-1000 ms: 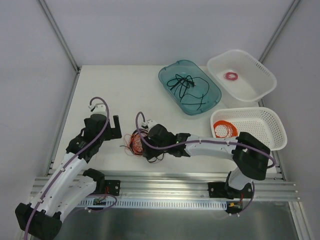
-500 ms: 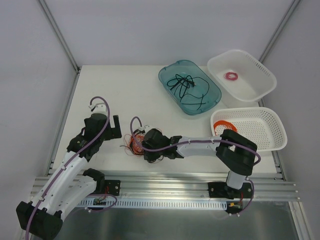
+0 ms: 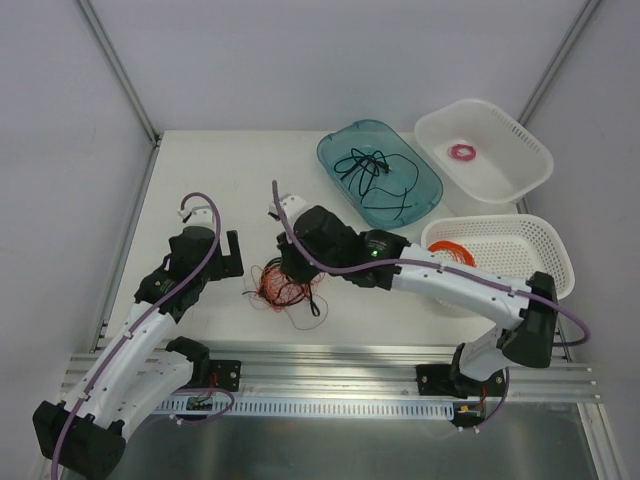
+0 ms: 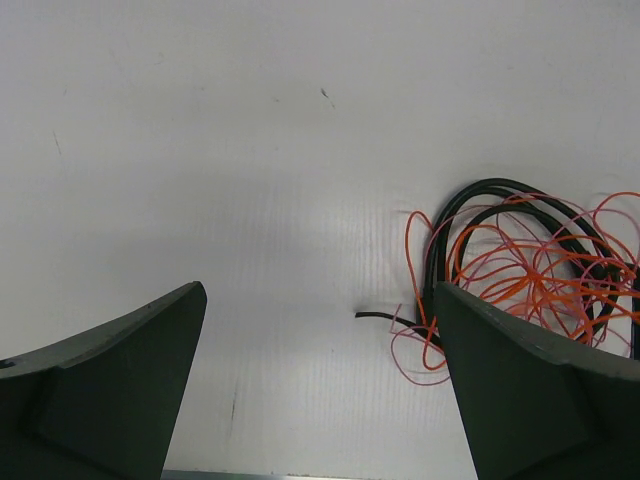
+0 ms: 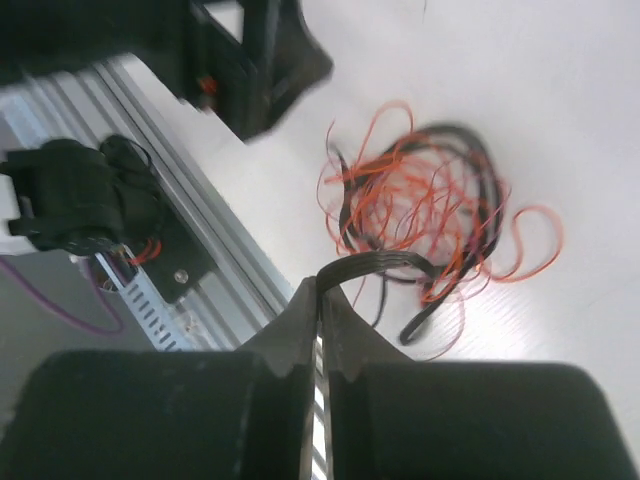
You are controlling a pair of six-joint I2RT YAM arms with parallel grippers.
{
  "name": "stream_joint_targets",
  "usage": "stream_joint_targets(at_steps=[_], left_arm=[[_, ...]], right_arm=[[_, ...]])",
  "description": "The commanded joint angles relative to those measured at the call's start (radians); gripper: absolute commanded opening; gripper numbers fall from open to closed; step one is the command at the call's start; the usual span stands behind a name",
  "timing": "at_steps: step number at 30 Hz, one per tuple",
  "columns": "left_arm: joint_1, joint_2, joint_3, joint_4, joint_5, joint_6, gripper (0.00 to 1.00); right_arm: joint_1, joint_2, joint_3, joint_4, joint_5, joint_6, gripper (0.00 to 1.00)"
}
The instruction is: Untangle the cables
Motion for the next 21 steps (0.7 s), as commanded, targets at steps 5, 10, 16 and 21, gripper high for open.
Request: stream_joint_targets(at_steps=[5, 10, 16, 21], left_arm=[[0.014, 0.001, -0.003, 0.021, -0.003, -0.014, 0.99], [0.014, 0.007, -0.002, 0.020, 0.000, -0.012, 0.99], [0.014, 0.010, -0.002, 0.020, 0.000, -0.012, 0.99], [0.016, 0.013, -0.002, 0.020, 0.002, -0.011, 0.99]], right_arm=[[0.002, -0.103, 0.345, -0.260, 0.081, -0.215, 0.01], [-0.001, -0.169, 0.413, -0.161, 0.109, -0.263, 0.01], [-0.012, -0.245, 0.386, -0.007, 0.158, -0.304, 0.01], [-0.018, -0.287, 0.450, 0.129, 0.193, -0.428, 0.01]])
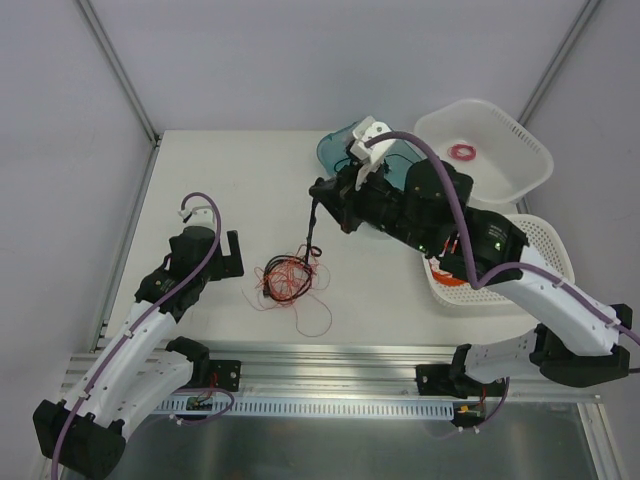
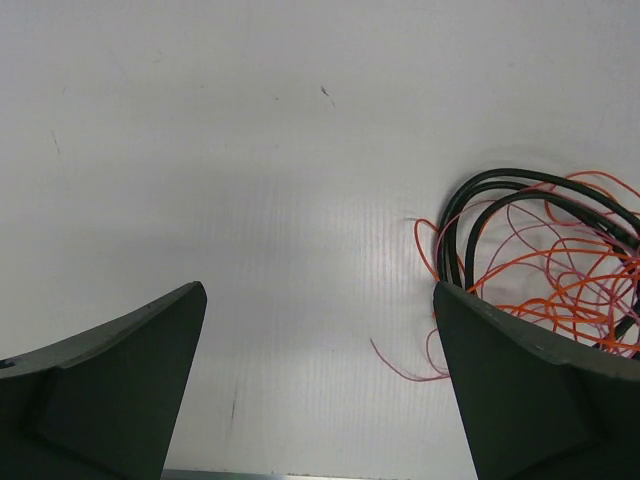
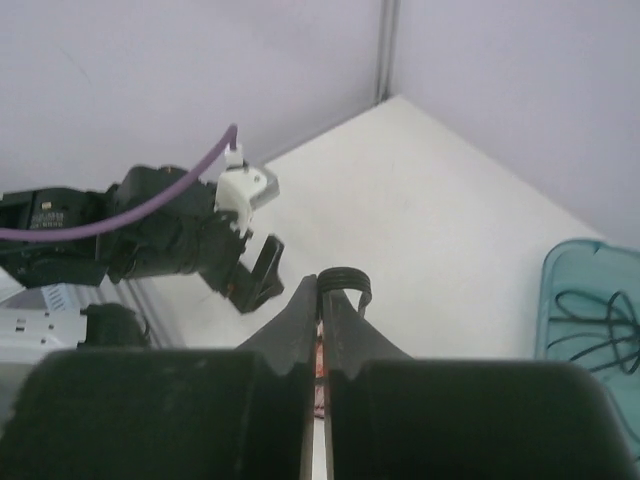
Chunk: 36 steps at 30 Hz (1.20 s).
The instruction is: Untangle the cables
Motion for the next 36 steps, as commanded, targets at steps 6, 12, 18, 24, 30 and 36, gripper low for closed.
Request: stream_joint_targets(at_steps=[6, 12, 18, 24, 30, 36], left_arm=[[0.019, 0.017, 0.001, 0.020, 0.004, -0.011, 0.99], [0.023, 0.002, 0.000, 0.020, 0.001, -0.012, 0.99], [0.023, -0.006, -0.003, 0.022, 0.007, -0.009, 0.99], [0.025, -0.012, -0.003, 0.023, 0.027, 0.000, 0.99], [0.025, -0.021, -0.006, 0.025, 0.042, 0.005, 0.99], [0.025, -0.018, -0.006, 0.029, 0.043, 0.006, 0.99]], right_arm=[[-0.007, -0.076, 0.081, 0.358, 0.001, -0.165, 0.01], [-0.057, -0.041, -0.079, 0.273, -0.025, -0.009, 0.01], [-0.153, 0.077, -0.226, -0.009, -0.171, 0.282, 0.01], [-0.191, 0.223, -0.408, -0.145, -0.273, 0.361, 0.01], [-0.180, 0.203, -0.214, -0.216, -0.259, 0.287, 0.01], [-0.163, -0.002, 0.029, -0.031, -0.268, 0.178, 0.02]])
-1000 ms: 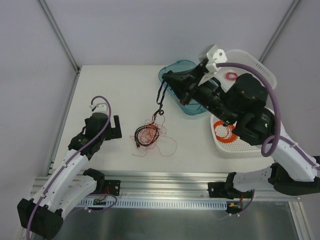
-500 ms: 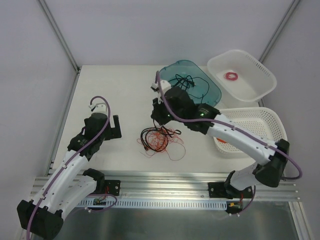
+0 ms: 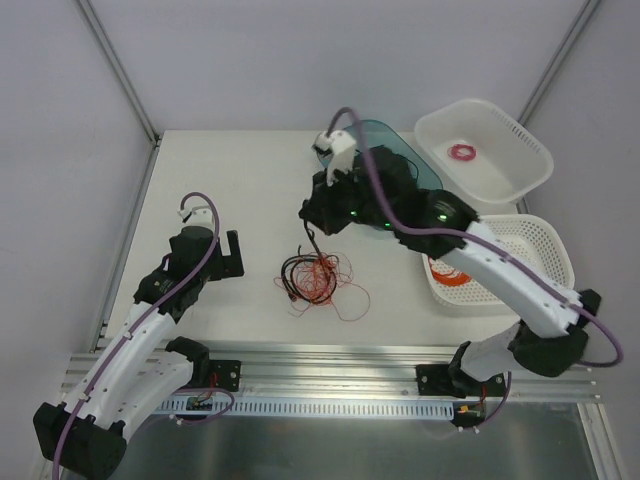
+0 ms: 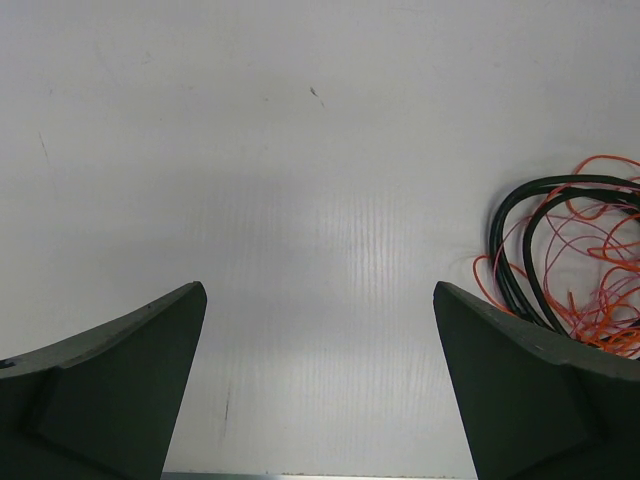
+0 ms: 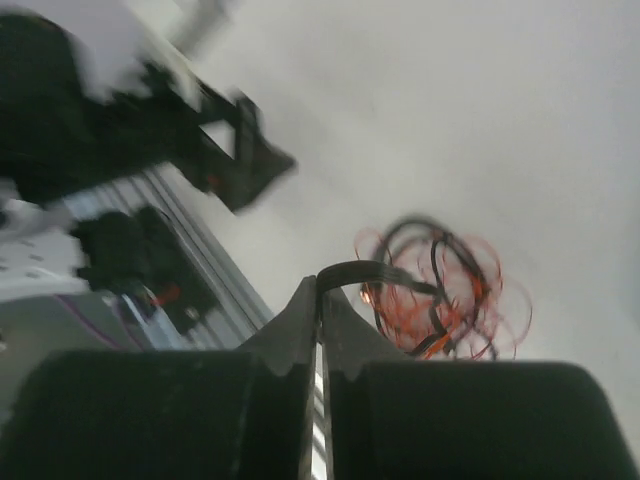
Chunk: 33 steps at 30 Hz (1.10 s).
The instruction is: Untangle the cables
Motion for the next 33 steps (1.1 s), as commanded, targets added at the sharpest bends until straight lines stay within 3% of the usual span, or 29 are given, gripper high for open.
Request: stream_joint_targets(at_steps=[1, 3, 5, 7, 9, 11, 13, 16, 25, 33], left_arm=[[0.012, -0.008, -0.005, 0.025, 0.014, 0.005, 0.99], [0.012, -0.003, -0.006, 0.025, 0.014, 0.007, 0.99], [0.012, -0.003, -0.003, 0.026, 0.016, 0.008, 0.99], [0.012, -0.002, -0.005, 0.026, 0.017, 0.008, 0.99], [0.012, 0.003, -0.003, 0.028, 0.017, 0.010, 0.99], [0.012, 0.001, -0.003, 0.028, 0.019, 0.011, 0.99], [0.012, 0.003, -0.003, 0.028, 0.019, 0.011, 0.99], [0.012, 0.005, -0.003, 0.029, 0.020, 0.011, 0.99], [0.012, 0.006, -0.005, 0.031, 0.028, 0.014, 0.99], [0.012, 0.001, -0.006, 0.031, 0.026, 0.014, 0.99]], right_arm=[[0.009, -0.246, 0.098, 0.211, -0.028, -0.068, 0.03], [0.009, -0.364, 0.035, 0.419, -0.024, -0.091, 0.03], [0.010, -0.441, -0.127, 0.649, 0.010, -0.096, 0.05], [0.007, -0.509, -0.252, 0.756, 0.111, -0.083, 0.05], [-0.002, -0.473, -0.239, 0.689, 0.133, -0.054, 0.05], [-0.013, -0.407, -0.138, 0.464, 0.104, -0.037, 0.05], [-0.013, -0.353, -0.133, 0.390, 0.088, -0.001, 0.04], [-0.030, -0.340, -0.224, 0.408, 0.075, 0.035, 0.04], [-0.092, -0.299, -0.288, 0.299, 0.102, 0.003, 0.04], [-0.123, -0.250, -0.167, 0.230, 0.061, -0.078, 0.01]])
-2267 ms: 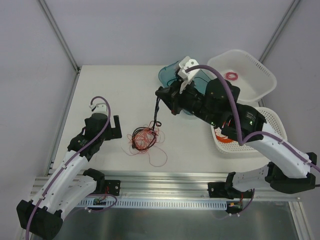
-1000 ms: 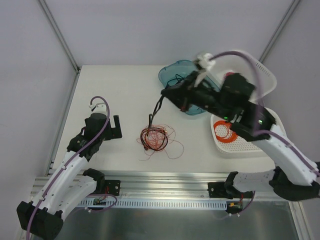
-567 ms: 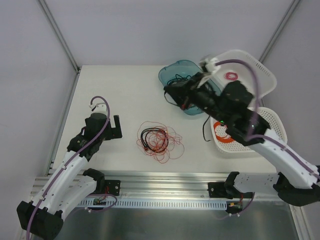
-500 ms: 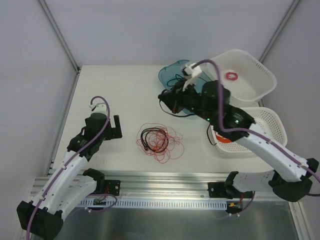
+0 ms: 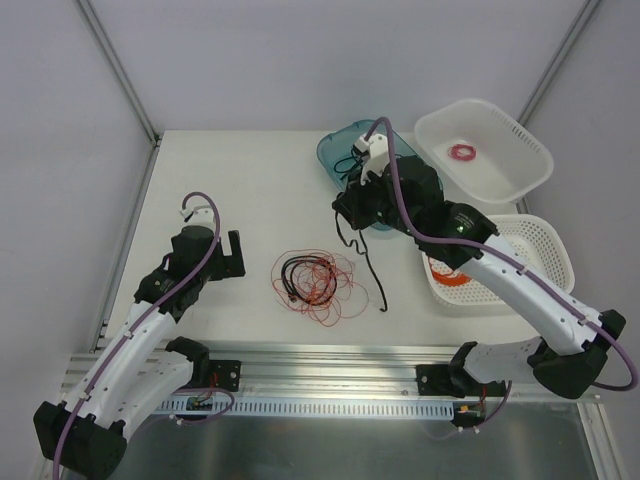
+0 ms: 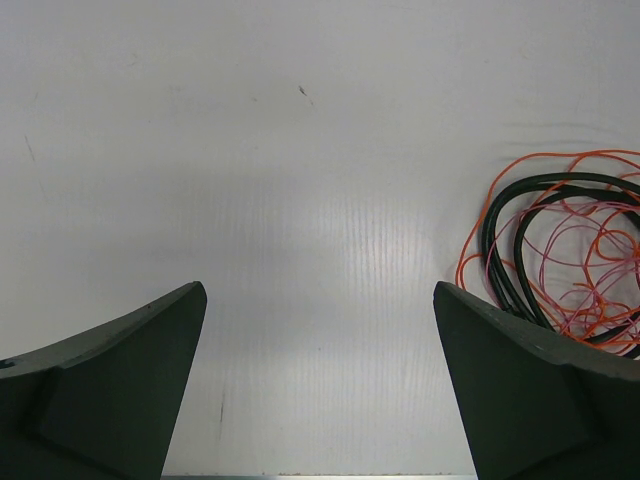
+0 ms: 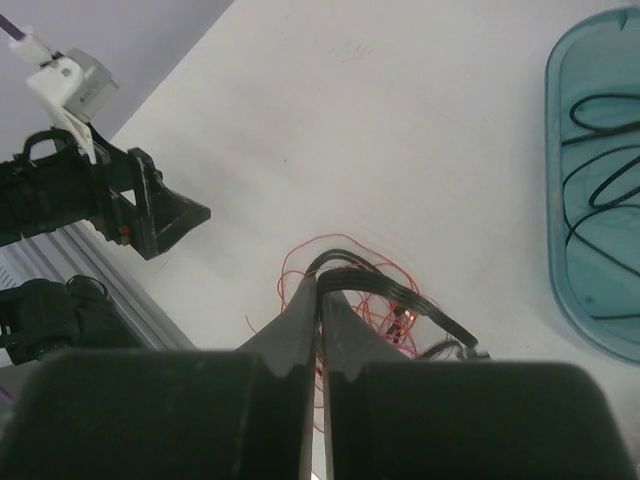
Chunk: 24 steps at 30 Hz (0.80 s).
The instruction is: Untangle the cables
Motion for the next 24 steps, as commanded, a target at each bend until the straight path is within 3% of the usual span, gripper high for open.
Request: stream_joint_targets(at_steps=[1, 7, 12, 19, 24], left_arm=[[0.012, -0.002, -0.006, 0.025, 0.005, 0.009, 0.99], [0.012, -0.005, -0.006, 0.025, 0.007, 0.009, 0.99], [0.012, -0.002, -0.006, 0.025, 0.008, 0.009, 0.99], [0.012, 0.001, -0.006, 0.026, 0.008, 0.010, 0.99], [0.012, -0.002, -0.006, 0.028, 0.013, 0.012, 0.99]], right_arm=[[0.000, 0.004, 0.158, -0.017, -0.017, -0.083, 0.01], [-0.036, 0.050, 0.376, -0.084, 0.032, -0.250, 0.01], [-0.115, 0.081, 0.539, -0.039, 0.029, -0.337, 0.01], [-0.247, 0.143, 0.608, 0.145, -0.022, -0.365, 0.01], [-0.392, 0.215, 0.584, 0.233, -0.129, -0.280, 0.01]])
